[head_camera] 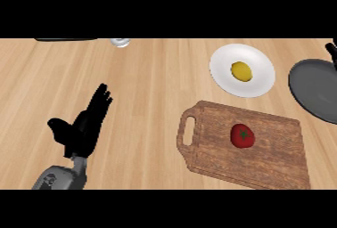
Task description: Pick the tomato from the cutting board and place it in the pan
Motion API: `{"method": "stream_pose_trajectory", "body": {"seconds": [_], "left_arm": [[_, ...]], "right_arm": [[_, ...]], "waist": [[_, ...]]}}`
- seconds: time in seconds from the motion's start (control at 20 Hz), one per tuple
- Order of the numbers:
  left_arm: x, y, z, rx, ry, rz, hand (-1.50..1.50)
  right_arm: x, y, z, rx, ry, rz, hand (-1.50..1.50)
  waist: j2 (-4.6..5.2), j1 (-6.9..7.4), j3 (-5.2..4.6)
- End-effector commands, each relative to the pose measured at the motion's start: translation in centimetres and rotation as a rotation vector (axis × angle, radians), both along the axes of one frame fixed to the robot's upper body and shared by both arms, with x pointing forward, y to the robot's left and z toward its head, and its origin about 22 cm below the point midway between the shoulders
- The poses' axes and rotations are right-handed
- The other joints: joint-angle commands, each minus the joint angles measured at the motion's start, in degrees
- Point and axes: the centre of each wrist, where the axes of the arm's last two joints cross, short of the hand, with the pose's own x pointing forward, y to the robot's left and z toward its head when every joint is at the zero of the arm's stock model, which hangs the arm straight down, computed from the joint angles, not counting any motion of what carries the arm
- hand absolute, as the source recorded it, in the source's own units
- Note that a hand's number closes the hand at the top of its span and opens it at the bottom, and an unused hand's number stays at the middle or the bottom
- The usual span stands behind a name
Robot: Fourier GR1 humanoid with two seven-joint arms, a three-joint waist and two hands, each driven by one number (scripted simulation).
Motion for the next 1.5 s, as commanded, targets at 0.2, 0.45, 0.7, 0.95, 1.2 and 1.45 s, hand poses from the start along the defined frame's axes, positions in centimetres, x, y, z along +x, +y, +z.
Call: {"method": "stream_pose_trajectory", "body": {"seconds": [0.2,0.45,0.7,0.95,1.2,1.45], "left_arm": [[2.2,3.9,3.2,0.081,-0.080,0.087,0.00],[1.4,5.4,3.8,0.030,-0.032,0.126,0.00],[1.6,5.2,3.8,0.043,-0.003,0.131,0.00],[0.9,5.0,2.9,0.055,-0.035,0.119,0.00],[0.4,6.4,3.9,0.046,-0.029,0.117,0.00],[1.1,6.0,3.8,0.037,-0.023,0.100,0.00]], "right_arm": [[2.9,1.7,-1.9,0.266,0.068,0.392,1.50],[-2.1,-4.9,-7.8,-0.083,0.053,0.183,1.50],[-4.3,-11.2,-6.7,-0.246,0.108,0.103,-1.50],[-2.4,-11.0,-3.9,-0.442,0.042,0.188,-1.50],[-0.4,-7.6,-0.2,-0.570,0.079,0.228,-1.50],[0.7,-2.9,0.4,-0.814,0.133,0.245,-1.50]], "waist": [[-0.56,3.10,-1.45],[-1.15,0.02,-1.48],[-1.13,-0.08,-1.59],[-1.10,0.75,-1.63],[-1.17,1.23,-1.69],[-1.09,1.28,-1.71]]}}
